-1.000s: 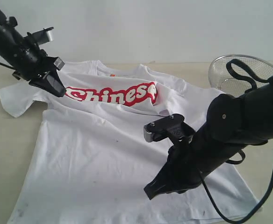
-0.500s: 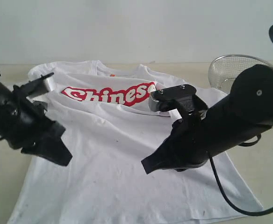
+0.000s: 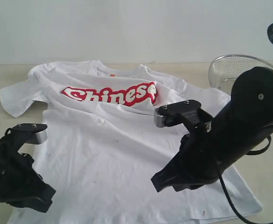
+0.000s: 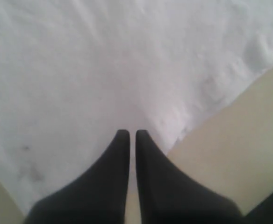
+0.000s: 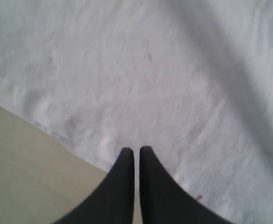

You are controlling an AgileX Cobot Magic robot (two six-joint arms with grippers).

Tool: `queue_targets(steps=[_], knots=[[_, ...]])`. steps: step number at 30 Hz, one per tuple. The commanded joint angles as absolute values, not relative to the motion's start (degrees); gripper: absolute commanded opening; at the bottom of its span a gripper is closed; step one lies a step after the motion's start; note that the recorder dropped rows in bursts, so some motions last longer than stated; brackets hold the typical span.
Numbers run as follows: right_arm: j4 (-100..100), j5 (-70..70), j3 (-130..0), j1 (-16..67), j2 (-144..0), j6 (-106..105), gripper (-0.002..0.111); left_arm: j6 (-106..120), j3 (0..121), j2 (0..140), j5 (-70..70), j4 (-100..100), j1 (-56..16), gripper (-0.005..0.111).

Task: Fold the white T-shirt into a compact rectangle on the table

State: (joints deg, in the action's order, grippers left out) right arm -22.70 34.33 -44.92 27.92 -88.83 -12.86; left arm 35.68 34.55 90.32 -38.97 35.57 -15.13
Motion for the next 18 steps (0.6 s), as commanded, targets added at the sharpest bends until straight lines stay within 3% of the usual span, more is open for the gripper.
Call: queue_targets(steps=[1,18], knots=[[-21.9,35.2,-44.6,28.0,-88.5,-12.6,0.000,30.4,34.3,92.6,-36.1,29.2,-15.4,0.005],[-5.5,40.0,-44.6,27.9,-88.5,0.0,0.000,7.9,34.4,99.0,-45.1,6.6,-15.4,0.005]])
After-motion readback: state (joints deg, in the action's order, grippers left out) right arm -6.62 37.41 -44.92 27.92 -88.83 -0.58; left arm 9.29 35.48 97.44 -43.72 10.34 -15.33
